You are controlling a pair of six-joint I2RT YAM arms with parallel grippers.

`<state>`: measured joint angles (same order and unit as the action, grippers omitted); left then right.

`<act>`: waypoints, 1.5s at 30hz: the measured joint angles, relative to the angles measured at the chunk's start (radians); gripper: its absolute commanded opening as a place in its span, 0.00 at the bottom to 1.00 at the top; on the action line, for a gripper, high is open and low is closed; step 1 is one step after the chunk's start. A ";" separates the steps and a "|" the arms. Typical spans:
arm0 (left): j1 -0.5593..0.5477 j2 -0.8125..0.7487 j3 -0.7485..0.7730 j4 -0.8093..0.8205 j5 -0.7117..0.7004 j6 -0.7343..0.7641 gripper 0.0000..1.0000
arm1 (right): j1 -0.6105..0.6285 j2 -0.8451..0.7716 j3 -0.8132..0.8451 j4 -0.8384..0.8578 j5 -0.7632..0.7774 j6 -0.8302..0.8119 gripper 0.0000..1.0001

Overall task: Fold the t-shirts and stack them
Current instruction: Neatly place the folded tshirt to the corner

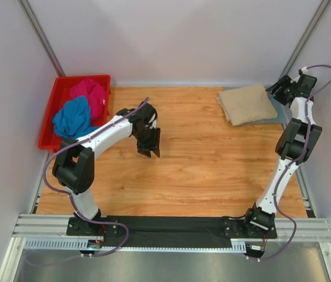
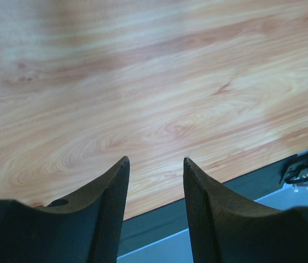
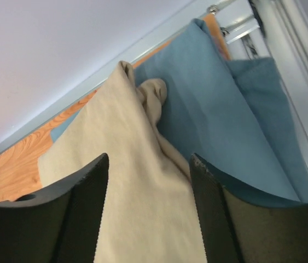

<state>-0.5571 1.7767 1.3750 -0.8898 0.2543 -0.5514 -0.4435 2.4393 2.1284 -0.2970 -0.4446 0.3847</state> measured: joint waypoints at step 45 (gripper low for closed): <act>0.003 -0.186 0.080 0.006 -0.049 0.022 0.52 | 0.340 -0.523 -0.565 -0.526 0.133 -0.037 0.41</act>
<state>-0.5537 1.5906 1.4548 -0.8833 0.2054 -0.5293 -0.1032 1.9167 1.5635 -0.8234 -0.3115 0.3477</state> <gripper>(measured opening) 0.516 0.315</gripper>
